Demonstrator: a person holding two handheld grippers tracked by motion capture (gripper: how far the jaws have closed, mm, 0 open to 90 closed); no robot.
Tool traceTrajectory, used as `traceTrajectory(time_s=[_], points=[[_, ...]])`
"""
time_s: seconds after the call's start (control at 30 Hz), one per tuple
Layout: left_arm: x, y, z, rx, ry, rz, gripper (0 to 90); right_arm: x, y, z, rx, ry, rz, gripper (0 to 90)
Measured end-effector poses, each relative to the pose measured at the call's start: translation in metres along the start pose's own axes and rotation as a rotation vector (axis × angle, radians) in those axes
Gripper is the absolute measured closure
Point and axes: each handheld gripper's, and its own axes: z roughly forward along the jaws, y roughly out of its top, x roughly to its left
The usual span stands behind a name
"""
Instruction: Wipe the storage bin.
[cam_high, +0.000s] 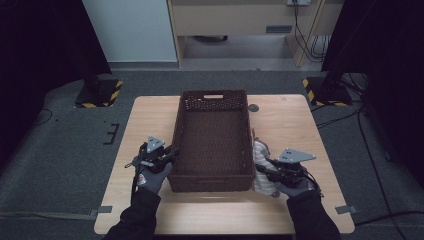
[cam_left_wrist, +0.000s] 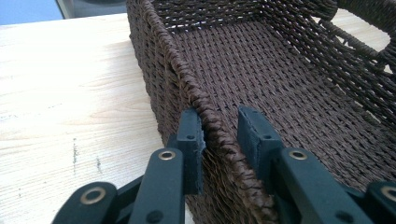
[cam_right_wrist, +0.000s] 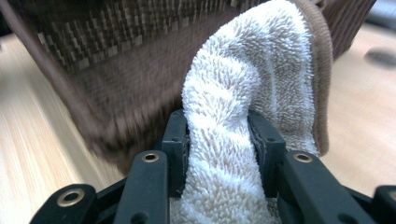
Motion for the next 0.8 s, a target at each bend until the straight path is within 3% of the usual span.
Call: traceTrajectory(time_s=[0.17,0.23,0.37,0.43,0.47,0.5,0.57,0.77,0.8], points=[[0.005,0.003,0.004,-0.005,-0.006,-0.004,69.7,0.003,-0.016,0.029,0.172,0.009,-0.024,64.9],[0.008,0.002,0.005,-0.009,-0.018,-0.013,69.4,-0.001,-0.018,0.032,0.187,0.013,-0.011,64.9],[0.010,0.002,0.005,-0.031,-0.028,0.005,66.6,-0.004,-0.011,0.018,0.128,0.012,0.004,64.7],[0.011,0.001,0.004,-0.044,-0.029,0.015,59.1,-0.003,-0.004,0.004,0.051,0.015,0.009,64.7],[0.011,0.001,0.004,-0.044,-0.029,0.015,54.7,-0.003,-0.004,0.004,0.051,0.015,0.009,64.7],[0.013,0.001,0.003,-0.054,-0.037,0.015,54.7,-0.002,-0.001,-0.003,0.014,0.017,0.010,64.7],[0.016,0.000,-0.001,-0.071,-0.051,0.005,44.2,0.003,0.006,-0.019,-0.059,0.030,0.004,64.7],[0.017,-0.003,-0.014,-0.075,-0.066,0.018,44.1,0.011,-0.002,-0.014,0.005,0.033,-0.020,64.7],[0.015,-0.006,-0.019,-0.066,-0.090,0.026,46.1,0.015,-0.011,-0.005,0.069,0.040,-0.026,64.8]])
